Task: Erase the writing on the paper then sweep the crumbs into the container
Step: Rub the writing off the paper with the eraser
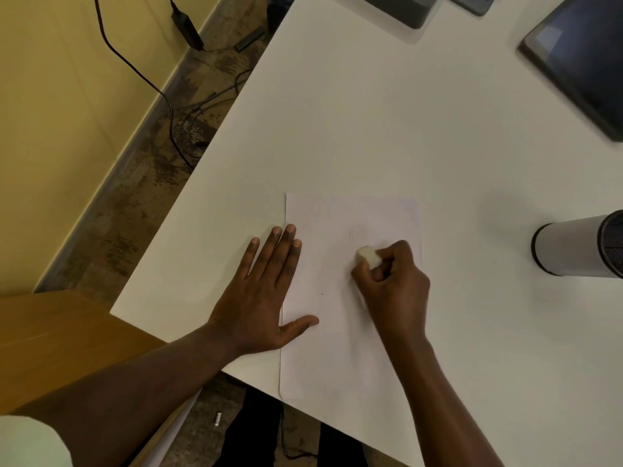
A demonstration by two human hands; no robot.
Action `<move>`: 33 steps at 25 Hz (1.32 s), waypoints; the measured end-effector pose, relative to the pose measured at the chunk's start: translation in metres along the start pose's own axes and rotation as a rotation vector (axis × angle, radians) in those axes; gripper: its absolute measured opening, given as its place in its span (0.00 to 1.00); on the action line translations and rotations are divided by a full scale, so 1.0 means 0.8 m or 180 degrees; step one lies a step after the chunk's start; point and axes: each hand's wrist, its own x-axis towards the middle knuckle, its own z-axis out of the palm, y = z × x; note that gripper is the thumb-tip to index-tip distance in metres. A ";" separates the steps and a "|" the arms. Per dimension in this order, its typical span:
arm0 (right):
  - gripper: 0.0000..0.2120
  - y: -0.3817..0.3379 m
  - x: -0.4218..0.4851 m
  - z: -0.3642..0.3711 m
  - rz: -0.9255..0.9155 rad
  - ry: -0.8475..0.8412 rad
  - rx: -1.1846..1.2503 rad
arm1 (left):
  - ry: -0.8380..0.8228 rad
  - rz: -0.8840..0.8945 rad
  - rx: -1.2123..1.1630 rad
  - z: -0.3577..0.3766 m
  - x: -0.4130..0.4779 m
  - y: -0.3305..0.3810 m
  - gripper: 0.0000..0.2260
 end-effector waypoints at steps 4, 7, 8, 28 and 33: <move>0.11 -0.008 -0.021 0.012 -0.0490 -0.0494 0.0074 | -0.0005 -0.0004 0.0034 0.000 -0.001 0.000 0.51; 0.12 0.004 -0.003 0.000 -0.0256 -0.0179 0.0113 | 0.0012 0.0001 0.0003 0.001 0.000 0.000 0.51; 0.12 0.006 0.003 -0.006 -0.0111 -0.0025 0.0177 | 0.0005 -0.0003 -0.0007 0.001 0.000 0.000 0.51; 0.11 -0.019 -0.017 0.018 -0.0394 -0.0404 0.0000 | -0.0016 0.0006 0.0020 0.001 -0.001 0.000 0.50; 0.10 -0.017 -0.001 0.014 -0.0528 -0.0377 -0.0001 | -0.0020 -0.0011 0.0004 0.002 0.000 0.000 0.50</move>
